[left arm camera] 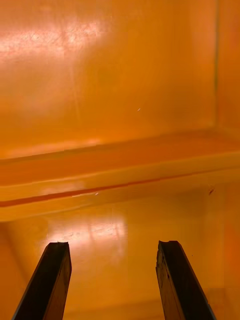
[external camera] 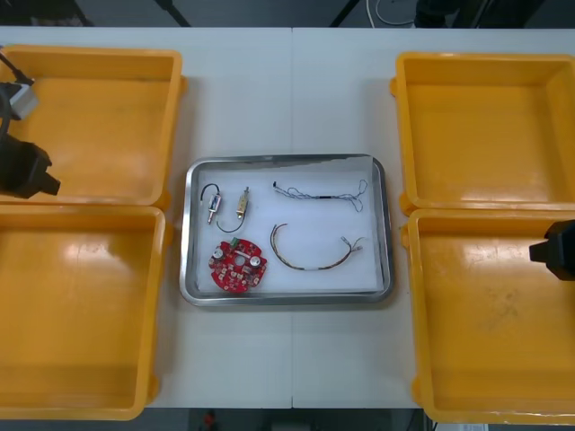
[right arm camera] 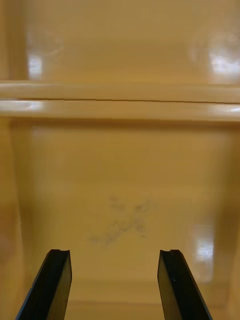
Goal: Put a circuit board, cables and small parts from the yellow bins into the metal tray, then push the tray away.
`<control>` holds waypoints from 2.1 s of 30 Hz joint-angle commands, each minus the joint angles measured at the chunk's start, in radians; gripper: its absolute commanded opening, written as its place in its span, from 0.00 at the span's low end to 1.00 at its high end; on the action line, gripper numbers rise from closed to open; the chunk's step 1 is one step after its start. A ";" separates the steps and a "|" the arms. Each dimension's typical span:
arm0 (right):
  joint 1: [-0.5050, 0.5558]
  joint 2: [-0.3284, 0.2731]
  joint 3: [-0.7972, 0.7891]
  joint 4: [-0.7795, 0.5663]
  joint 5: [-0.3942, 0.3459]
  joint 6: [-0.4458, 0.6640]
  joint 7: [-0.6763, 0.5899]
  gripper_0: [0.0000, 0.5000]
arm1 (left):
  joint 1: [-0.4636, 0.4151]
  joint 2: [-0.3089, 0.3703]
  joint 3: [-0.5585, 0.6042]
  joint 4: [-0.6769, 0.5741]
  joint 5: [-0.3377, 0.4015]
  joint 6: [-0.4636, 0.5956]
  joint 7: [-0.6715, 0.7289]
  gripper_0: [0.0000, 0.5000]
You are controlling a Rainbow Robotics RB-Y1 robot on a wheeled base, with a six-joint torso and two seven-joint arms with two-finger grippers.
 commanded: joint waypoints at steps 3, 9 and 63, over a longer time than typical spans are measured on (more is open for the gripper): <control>-0.119 -0.069 0.140 -0.035 -0.073 0.003 -0.039 1.00 | 0.124 0.067 0.079 -0.107 0.032 0.006 -0.071 1.00; -0.252 -0.069 0.309 -0.034 -0.079 0.003 -0.042 1.00 | 0.173 0.067 0.129 -0.115 0.052 0.006 -0.073 1.00; -0.737 0.209 1.421 0.385 0.272 -0.293 0.443 1.00 | 0.265 0.047 0.229 -0.126 0.120 0.006 -0.043 1.00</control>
